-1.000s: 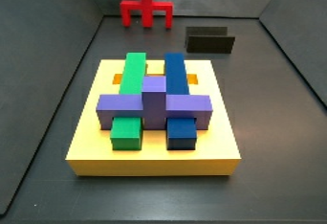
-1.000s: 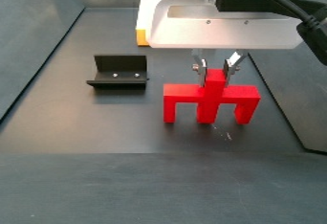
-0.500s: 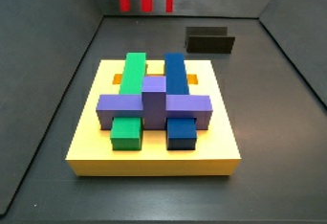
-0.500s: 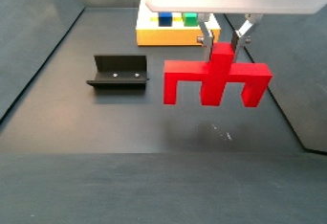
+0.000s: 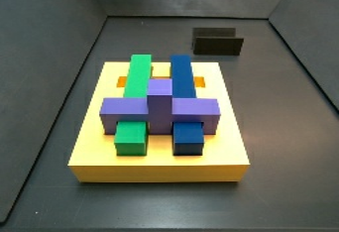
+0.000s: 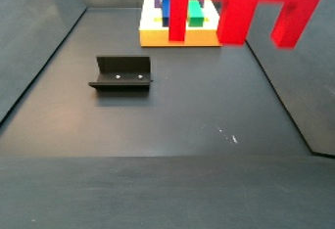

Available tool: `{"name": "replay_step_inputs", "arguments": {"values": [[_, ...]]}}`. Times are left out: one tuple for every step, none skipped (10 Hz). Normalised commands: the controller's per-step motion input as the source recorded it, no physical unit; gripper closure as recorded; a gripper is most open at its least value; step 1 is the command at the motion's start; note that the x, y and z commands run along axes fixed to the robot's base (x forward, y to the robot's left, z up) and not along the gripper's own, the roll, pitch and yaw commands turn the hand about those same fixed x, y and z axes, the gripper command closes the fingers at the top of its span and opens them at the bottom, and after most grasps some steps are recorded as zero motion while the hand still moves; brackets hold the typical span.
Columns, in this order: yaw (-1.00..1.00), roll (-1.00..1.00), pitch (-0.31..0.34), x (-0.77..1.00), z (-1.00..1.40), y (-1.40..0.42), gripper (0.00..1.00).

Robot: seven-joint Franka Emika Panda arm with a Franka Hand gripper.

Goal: Pick up the red object. Move up. Move to above the board. Insert the red object.
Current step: Move to above the board.

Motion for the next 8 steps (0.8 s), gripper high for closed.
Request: {"name": "replay_step_inputs", "arguments": {"values": [[0.00, 0.00, 0.076, 0.03, 0.23, 0.00, 1.00], [0.00, 0.00, 0.062, 0.02, 0.17, 0.00, 1.00], [0.09, -0.12, 0.269, 0.15, 0.14, -1.40, 1.00], [0.09, -0.09, 0.255, 0.15, 0.14, -1.40, 1.00], [0.07, -0.03, 0.193, 0.15, 0.14, -1.40, 1.00], [0.03, -0.06, 0.111, 0.15, 0.14, -1.40, 1.00], [0.03, -0.04, 0.085, 0.15, 0.15, -1.40, 1.00], [0.02, 0.00, 0.073, 0.15, 0.15, -1.40, 1.00]]}}
